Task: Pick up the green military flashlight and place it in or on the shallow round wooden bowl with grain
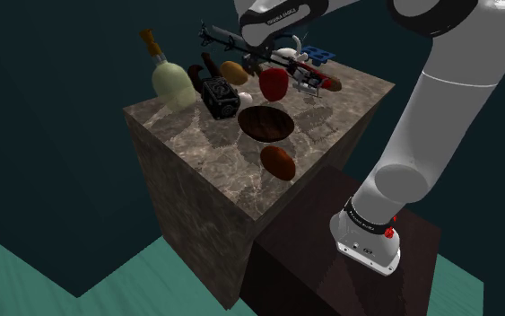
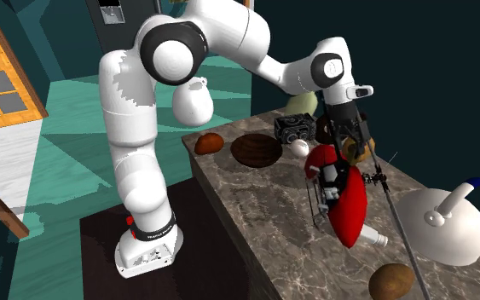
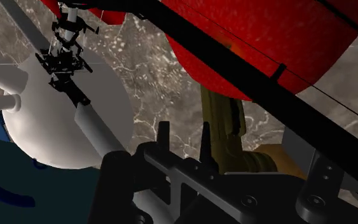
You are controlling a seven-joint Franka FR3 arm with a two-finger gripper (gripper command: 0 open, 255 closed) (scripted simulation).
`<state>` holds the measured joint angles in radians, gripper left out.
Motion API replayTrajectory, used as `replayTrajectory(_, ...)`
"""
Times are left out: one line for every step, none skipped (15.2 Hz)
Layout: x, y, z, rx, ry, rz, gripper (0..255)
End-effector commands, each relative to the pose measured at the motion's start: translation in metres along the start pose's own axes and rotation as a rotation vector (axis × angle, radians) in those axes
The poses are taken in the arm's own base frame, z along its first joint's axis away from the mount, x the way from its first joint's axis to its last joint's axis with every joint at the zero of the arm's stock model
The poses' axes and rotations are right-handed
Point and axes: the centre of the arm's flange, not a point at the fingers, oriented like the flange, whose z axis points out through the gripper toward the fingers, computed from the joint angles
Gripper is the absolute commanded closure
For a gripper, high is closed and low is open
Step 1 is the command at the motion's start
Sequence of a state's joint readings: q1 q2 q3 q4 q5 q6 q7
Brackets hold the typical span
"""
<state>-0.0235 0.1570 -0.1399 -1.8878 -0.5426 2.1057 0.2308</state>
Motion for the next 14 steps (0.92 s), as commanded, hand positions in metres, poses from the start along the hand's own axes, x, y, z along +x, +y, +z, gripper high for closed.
replayTrajectory(0.0, -0.003, 0.01, -0.016, 0.005, -0.011, 0)
replayTrajectory(0.0, -0.003, 0.015, -0.016, 0.005, -0.011, 0)
replayTrajectory(0.0, -0.003, 0.021, -0.016, 0.005, -0.011, 0)
replayTrajectory(0.0, -0.002, 0.026, -0.016, 0.005, -0.011, 0)
replayTrajectory(0.0, -0.002, 0.034, -0.016, 0.005, -0.011, 0)
replayTrajectory(0.0, -0.002, 0.034, -0.016, 0.005, -0.011, 0)
replayTrajectory(0.0, -0.002, 0.034, -0.016, 0.005, -0.011, 0)
replayTrajectory(0.0, -0.002, 0.034, -0.016, 0.005, -0.011, 0)
replayTrajectory(0.0, -0.002, 0.034, -0.016, 0.005, -0.011, 0)
replayTrajectory(0.0, -0.002, 0.034, -0.016, 0.005, -0.011, 0)
replayTrajectory(0.0, -0.002, 0.034, -0.016, 0.005, -0.011, 0)
replayTrajectory(0.0, -0.002, 0.034, -0.016, 0.005, -0.011, 0)
replayTrajectory(0.0, -0.002, 0.034, -0.016, 0.005, -0.011, 0)
replayTrajectory(0.0, -0.002, 0.034, -0.016, 0.005, -0.011, 255)
